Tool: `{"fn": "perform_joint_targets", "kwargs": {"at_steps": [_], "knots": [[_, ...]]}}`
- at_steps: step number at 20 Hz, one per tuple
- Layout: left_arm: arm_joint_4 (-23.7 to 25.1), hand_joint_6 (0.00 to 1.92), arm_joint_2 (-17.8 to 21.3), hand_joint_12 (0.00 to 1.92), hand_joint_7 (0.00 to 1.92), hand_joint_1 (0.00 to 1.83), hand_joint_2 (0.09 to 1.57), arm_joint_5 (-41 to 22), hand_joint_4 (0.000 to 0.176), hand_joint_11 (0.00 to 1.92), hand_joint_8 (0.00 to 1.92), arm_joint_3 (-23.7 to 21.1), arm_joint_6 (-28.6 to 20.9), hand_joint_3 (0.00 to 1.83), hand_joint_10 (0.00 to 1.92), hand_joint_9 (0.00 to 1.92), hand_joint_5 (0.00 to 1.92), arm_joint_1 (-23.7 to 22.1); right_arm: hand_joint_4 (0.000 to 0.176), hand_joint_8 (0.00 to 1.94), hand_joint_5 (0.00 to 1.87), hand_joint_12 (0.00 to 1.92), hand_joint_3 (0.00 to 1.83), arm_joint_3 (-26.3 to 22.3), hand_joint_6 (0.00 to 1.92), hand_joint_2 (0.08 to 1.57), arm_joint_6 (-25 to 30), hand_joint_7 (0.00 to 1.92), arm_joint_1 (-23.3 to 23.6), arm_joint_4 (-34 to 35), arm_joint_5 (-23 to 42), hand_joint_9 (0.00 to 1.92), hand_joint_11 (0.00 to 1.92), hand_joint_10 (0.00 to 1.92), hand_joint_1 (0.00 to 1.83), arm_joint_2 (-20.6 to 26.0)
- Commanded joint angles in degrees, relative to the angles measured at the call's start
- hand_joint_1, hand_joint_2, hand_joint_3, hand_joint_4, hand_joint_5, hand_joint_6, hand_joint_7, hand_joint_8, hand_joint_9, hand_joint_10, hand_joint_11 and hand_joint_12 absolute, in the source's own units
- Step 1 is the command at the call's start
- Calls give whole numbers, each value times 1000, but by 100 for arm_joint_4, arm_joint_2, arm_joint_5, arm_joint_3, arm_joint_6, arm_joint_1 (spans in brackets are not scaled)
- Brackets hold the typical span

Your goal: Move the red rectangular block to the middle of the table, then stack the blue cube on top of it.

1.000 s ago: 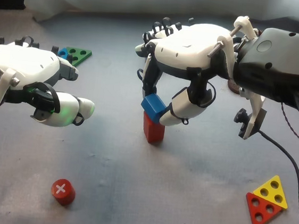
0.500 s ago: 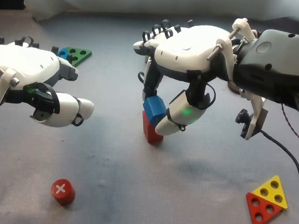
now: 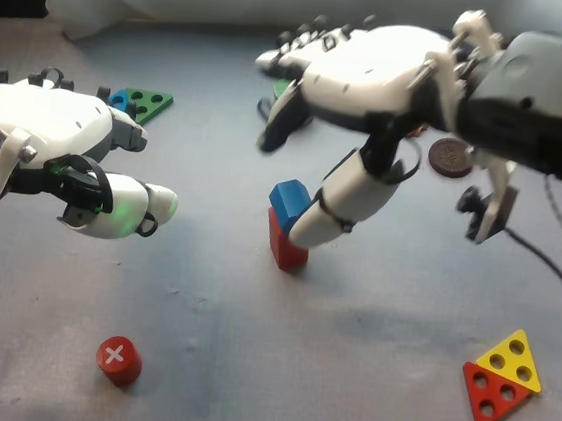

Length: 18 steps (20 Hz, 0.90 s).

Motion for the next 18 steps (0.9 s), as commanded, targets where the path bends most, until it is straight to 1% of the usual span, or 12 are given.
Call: {"fn": "perform_joint_targets", "kwargs": {"at_steps": [1,2,3,4,5,7,11,12,13,14,15,18], "knots": [[304,0,61,656,433,232,1292,-253,0,0,0,7,10,0,0,384,386,-26,156,0,499,0,0,-47,0,698,11,0,96,-87,207,0,0,0,726,113],[304,3,62,647,433,243,1291,-253,0,0,0,3,10,0,0,380,391,-19,125,0,301,0,0,-150,0,704,6,0,136,-119,182,0,0,0,708,248],[298,4,65,664,444,255,1288,-252,0,0,4,-7,10,0,4,390,400,-13,69,0,110,0,0,-258,0,721,6,0,145,-202,220,0,0,0,671,375],[289,4,66,664,444,255,1288,-252,0,0,4,-12,10,0,4,390,400,-13,69,0,110,0,0,-372,0,721,6,0,144,-322,277,0,0,0,671,500],[269,1,66,663,437,246,1291,-251,0,0,0,-20,10,0,1,385,391,-13,20,0,54,0,0,-546,0,725,8,0,116,-507,393,0,0,0,685,694],[144,1,65,666,441,255,1286,-252,0,0,2,-30,63,0,2,388,392,-13,0,0,32,0,0,-1025,0,726,50,0,-48,-802,664,0,0,0,689,1170],[42,2,65,652,439,255,1284,-255,0,0,0,-25,68,0,1,377,399,25,0,0,5,0,0,-1582,2,731,773,0,-251,-1261,540,0,0,0,688,2092],[19,1,74,642,432,249,1286,-255,0,0,0,-33,56,0,0,370,399,56,0,0,0,0,0,-1653,0,749,1203,0,-254,-1502,367,0,0,0,676,2331],[23,0,90,647,430,268,1280,-237,0,0,0,-40,15,0,1,372,396,100,0,0,0,0,0,-1725,0,751,1850,0,-255,-1955,271,0,0,0,668,2565],[76,0,97,639,396,260,1282,-201,0,0,0,-40,-30,0,0,344,367,133,0,0,0,0,12,-1848,0,784,2544,0,-252,-2500,229,0,0,0,590,2828],[81,0,97,639,396,260,1282,-196,0,0,0,-44,-53,0,0,344,367,150,0,0,0,0,12,-1987,0,784,2957,0,-249,-2958,228,0,0,0,590,3040],[81,2,102,611,389,273,1284,-200,0,0,3,-73,-88,0,3,333,360,159,0,0,7,0,20,-2352,3,808,3746,0,-453,-3918,392,0,0,0,564,3424]]}}
